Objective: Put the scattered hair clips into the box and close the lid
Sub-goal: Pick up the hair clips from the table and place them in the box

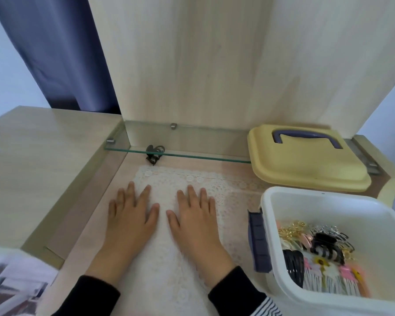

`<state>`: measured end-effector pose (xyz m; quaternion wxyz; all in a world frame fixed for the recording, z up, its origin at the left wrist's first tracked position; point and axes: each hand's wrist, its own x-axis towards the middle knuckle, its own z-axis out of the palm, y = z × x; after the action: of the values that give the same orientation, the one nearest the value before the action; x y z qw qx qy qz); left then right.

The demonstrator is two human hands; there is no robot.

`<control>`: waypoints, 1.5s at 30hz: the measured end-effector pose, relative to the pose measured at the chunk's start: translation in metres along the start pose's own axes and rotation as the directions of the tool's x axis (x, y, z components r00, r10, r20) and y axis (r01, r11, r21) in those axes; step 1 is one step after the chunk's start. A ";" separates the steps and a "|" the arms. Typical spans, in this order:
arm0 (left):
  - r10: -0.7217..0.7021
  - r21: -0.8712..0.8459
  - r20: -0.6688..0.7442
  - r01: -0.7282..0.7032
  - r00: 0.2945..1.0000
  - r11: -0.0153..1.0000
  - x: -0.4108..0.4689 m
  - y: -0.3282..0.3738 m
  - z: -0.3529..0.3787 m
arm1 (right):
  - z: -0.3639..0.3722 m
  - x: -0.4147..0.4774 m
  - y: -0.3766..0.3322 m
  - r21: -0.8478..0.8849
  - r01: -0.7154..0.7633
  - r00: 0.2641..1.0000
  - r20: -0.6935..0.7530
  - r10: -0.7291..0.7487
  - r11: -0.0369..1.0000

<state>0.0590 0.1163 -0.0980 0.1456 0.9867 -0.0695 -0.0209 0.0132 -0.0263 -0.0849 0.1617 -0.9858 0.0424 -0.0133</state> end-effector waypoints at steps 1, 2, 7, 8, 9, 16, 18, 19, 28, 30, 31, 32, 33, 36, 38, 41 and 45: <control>-0.005 0.005 0.001 0.005 1.000 1.000 0.006 0.001 0.000 | 0.001 0.005 0.001 0.008 0.000 1.000 -0.015 0.000 1.000; -0.009 0.005 -0.001 0.009 1.000 1.000 0.011 0.003 0.000 | 0.002 0.009 0.002 0.006 0.001 1.000 -0.027 -0.001 1.000; -0.044 -0.087 -0.043 0.040 0.998 0.995 0.041 0.014 0.000 | 0.007 0.036 0.005 -0.016 0.001 0.997 -0.078 -0.002 1.000; -0.051 -0.116 -0.058 0.044 0.997 0.992 0.047 0.017 0.000 | 0.008 0.039 0.006 -0.015 0.000 0.996 -0.089 -0.002 1.000; -0.062 -0.147 -0.070 0.051 0.996 0.988 0.054 0.019 0.001 | 0.009 0.041 0.007 -0.010 0.002 0.995 -0.101 -0.003 1.000; -0.112 -0.315 -0.224 0.037 0.968 0.948 0.102 0.026 0.006 | 0.018 0.042 0.010 -0.011 0.004 0.982 -0.188 -0.006 1.000; -0.123 -0.373 -0.269 0.014 0.955 0.928 0.112 0.028 0.007 | 0.020 0.042 0.010 -0.023 -0.012 0.974 -0.226 0.007 1.000; -0.125 -0.398 -0.281 0.003 0.952 0.917 0.116 0.029 0.007 | 0.021 0.042 0.010 -0.027 -0.018 0.969 -0.246 0.011 0.999; -0.115 -0.484 -0.370 -0.086 0.922 0.871 0.118 0.026 0.012 | 0.024 0.044 0.011 -0.046 -0.042 0.950 -0.312 0.026 0.998; -0.103 -0.493 -0.378 -0.106 0.920 0.864 0.116 0.026 0.012 | 0.025 0.044 0.012 -0.044 -0.042 0.947 -0.321 0.026 0.998; -0.097 -0.486 -0.382 -0.110 0.919 0.867 0.115 0.026 0.012 | 0.025 0.045 0.012 -0.042 -0.042 0.946 -0.322 0.026 0.998; -0.092 -0.482 -0.384 -0.114 0.919 0.869 0.114 0.028 0.012 | 0.025 0.044 0.012 -0.041 -0.043 0.946 -0.323 0.028 0.998; -0.089 -0.485 -0.383 -0.118 0.919 0.867 0.113 0.028 0.011 | 0.026 0.044 0.012 -0.042 -0.043 0.946 -0.324 0.027 0.998; -0.061 -0.481 -0.390 -0.147 0.919 0.864 0.110 0.031 0.008 | 0.027 0.045 0.012 -0.028 -0.037 0.946 -0.323 0.026 0.999; -0.033 -0.466 -0.411 -0.179 0.911 0.866 0.108 0.034 0.006 | 0.028 0.045 0.012 -0.024 -0.037 0.943 -0.330 0.027 0.999; 0.000 -0.483 -0.426 -0.228 0.905 0.845 0.107 0.035 0.006 | 0.028 0.045 0.012 -0.017 -0.037 0.937 -0.348 0.029 0.999; 0.047 -0.474 -0.446 -0.280 0.894 0.835 0.109 0.033 0.010 | 0.029 0.046 0.011 0.012 -0.049 0.924 -0.378 0.049 0.999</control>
<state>0.1615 0.0665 -0.1000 0.4227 0.8798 -0.1145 0.1848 0.0591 -0.0313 -0.1149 0.1517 -0.9632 0.0973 -0.1992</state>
